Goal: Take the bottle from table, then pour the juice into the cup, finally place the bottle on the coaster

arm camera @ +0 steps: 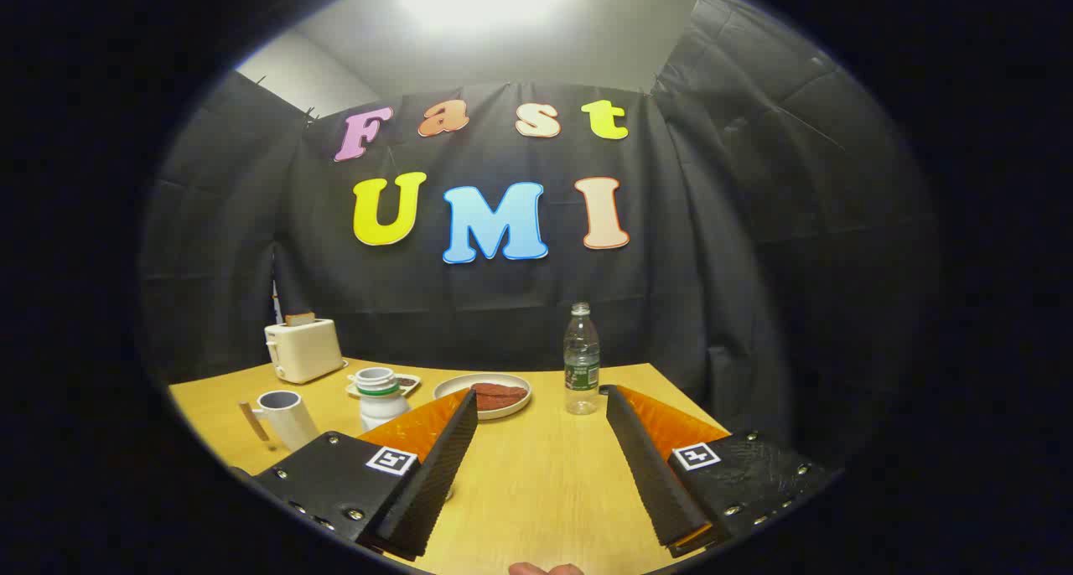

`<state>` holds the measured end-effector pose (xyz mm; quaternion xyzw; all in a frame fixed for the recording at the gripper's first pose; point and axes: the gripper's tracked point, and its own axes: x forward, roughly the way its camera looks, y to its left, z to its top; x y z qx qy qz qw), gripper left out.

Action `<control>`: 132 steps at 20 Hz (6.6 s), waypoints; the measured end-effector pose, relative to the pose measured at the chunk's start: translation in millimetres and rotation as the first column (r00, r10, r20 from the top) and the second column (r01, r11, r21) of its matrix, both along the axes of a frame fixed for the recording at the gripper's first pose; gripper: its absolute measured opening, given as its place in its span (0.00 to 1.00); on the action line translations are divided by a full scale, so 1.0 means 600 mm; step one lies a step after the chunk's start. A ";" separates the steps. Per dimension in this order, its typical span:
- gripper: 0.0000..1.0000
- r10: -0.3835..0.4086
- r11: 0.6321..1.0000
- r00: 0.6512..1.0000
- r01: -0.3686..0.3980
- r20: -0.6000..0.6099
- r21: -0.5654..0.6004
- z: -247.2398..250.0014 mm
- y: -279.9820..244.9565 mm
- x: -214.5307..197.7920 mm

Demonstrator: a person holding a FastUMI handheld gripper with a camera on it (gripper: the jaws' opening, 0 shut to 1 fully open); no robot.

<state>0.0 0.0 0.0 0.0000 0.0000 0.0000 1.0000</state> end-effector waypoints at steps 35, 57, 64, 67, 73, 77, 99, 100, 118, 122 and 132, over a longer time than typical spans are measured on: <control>0.96 0.017 1.000 0.996 -0.017 -0.083 0.007 -0.151 0.203 0.119; 0.72 0.089 0.864 0.982 -0.160 -0.169 -0.477 -0.145 0.302 0.155; 0.72 0.086 0.796 0.979 -0.178 -0.184 -0.578 -0.139 0.304 0.162; 0.72 0.080 0.754 0.978 -0.186 -0.192 -0.630 -0.140 0.305 0.167; 0.73 0.067 0.636 0.980 -0.186 -0.186 -0.749 -0.136 0.314 0.175; 0.72 0.078 0.584 0.977 -0.207 -0.200 -0.785 -0.150 0.325 0.168; 0.72 0.078 0.268 0.987 -0.159 -0.143 -0.950 -0.133 0.366 0.183; 0.73 0.078 0.255 0.987 -0.155 -0.140 -0.954 -0.133 0.367 0.184; 0.71 0.090 0.004 0.994 -0.055 -0.054 -0.998 -0.108 0.385 0.192; 0.71 0.083 -0.035 0.996 -0.041 -0.044 -0.999 -0.098 0.386 0.198; 0.71 0.082 -0.151 0.996 -0.020 -0.032 -0.988 -0.084 0.388 0.201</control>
